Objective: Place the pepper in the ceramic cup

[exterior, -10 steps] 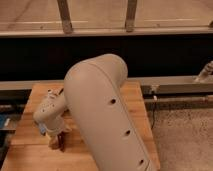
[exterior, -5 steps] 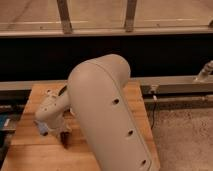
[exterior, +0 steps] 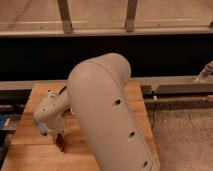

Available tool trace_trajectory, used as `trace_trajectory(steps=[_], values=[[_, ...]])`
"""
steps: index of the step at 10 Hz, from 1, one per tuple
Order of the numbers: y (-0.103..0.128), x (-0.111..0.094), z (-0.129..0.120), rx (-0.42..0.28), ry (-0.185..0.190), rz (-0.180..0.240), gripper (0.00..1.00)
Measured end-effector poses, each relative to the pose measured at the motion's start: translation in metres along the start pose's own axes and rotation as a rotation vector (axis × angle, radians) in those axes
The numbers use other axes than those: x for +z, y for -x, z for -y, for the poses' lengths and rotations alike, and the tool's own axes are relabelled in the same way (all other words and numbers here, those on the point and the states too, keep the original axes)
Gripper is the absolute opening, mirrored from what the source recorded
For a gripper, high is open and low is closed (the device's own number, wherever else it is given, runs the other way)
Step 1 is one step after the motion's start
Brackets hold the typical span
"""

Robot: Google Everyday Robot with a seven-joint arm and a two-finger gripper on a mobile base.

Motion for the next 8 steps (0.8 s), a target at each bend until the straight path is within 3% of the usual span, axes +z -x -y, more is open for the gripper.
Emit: trace_trajectory(steps=[5,8], values=[[0.034,-0.085,-0.006,-0.047,-0.058,0.173,0.00],[0.051,-0.134,0.012,-0.051,-0.083,0.294,0.00]])
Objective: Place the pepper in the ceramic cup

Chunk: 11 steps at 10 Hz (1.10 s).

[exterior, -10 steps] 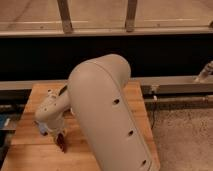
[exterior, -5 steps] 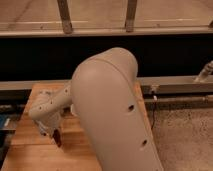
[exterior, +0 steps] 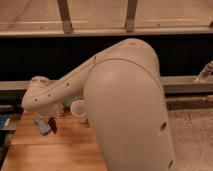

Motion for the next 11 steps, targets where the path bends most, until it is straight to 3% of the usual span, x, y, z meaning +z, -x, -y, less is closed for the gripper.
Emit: trace_trajectory(steps=[2,4,6,7,10,11], values=[[0.011,-0.029,0.027,0.017,0.002,0.098,0.00],[0.003,-0.052,0.060,0.042,0.021,0.199,0.00],[-0.009,-0.064,0.079,0.025,0.090,0.333,0.00],[-0.019,-0.076,0.095,-0.008,0.157,0.473,0.00],[-0.032,-0.098,0.115,-0.037,0.193,0.650,0.00],[-0.035,-0.103,0.119,-0.041,0.195,0.683,0.00]])
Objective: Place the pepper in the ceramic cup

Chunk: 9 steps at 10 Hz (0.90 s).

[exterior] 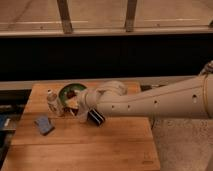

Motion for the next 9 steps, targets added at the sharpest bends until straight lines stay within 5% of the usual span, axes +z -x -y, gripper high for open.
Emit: trace_trajectory(steps=[1,3,9], values=[[0.001,-0.004,0.002,-0.002,-0.001,0.016,0.00],[0.004,0.000,-0.002,-0.029,-0.010,-0.020,0.00],[0.021,-0.012,0.018,-0.097,-0.112,-0.080,0.00]])
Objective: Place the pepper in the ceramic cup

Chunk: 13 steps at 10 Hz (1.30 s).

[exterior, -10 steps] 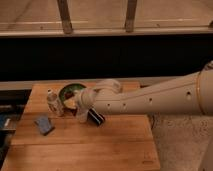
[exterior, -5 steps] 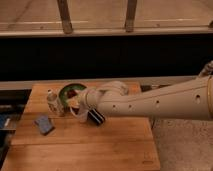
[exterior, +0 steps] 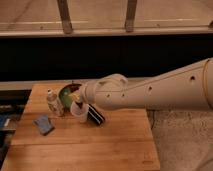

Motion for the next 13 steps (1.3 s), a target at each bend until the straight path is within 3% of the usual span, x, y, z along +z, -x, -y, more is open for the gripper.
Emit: trace_trajectory(steps=[7,13], values=[[-0.025,0.017,0.031,0.023,-0.041,-0.069,0.00],[-0.039,0.045,0.044,0.061,-0.011,-0.073,0.00]])
